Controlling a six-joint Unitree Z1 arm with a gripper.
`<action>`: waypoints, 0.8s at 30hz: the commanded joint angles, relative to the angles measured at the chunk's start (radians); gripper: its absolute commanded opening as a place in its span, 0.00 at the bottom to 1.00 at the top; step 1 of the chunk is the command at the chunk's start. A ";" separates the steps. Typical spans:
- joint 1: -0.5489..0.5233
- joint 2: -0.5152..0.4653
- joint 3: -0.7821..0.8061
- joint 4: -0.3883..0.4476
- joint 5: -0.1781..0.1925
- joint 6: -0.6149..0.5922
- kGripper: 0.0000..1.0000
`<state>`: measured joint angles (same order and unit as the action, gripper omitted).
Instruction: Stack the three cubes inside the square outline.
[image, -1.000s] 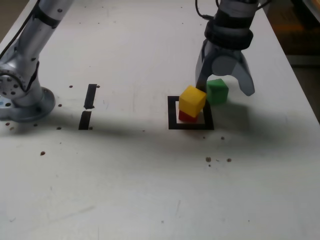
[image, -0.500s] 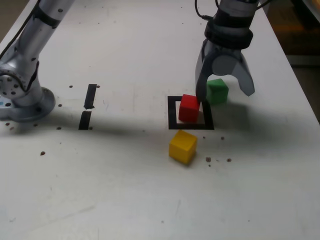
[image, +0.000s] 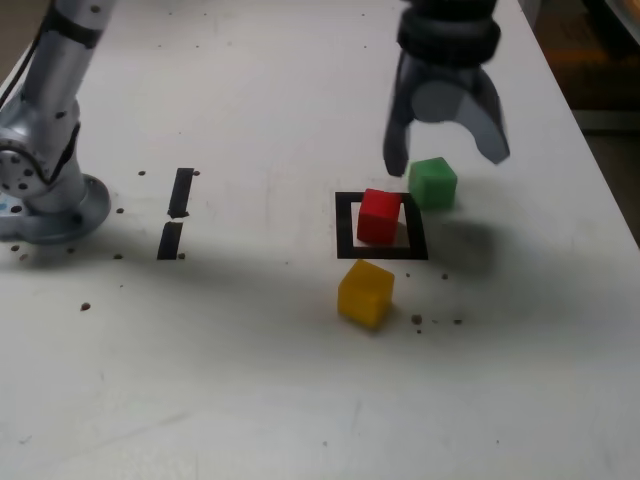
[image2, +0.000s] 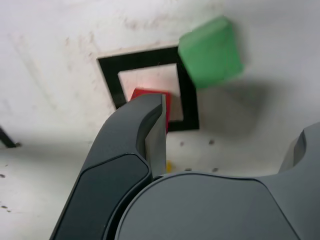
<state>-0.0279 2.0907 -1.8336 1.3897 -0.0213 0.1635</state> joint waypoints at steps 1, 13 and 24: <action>-0.027 -0.047 0.033 0.001 0.008 0.002 0.90; -0.145 -0.207 0.267 -0.070 -0.006 0.019 0.90; -0.039 -0.139 0.201 -0.088 -0.025 0.045 0.90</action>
<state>-0.0759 1.9387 -1.6223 1.3037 -0.0427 0.2025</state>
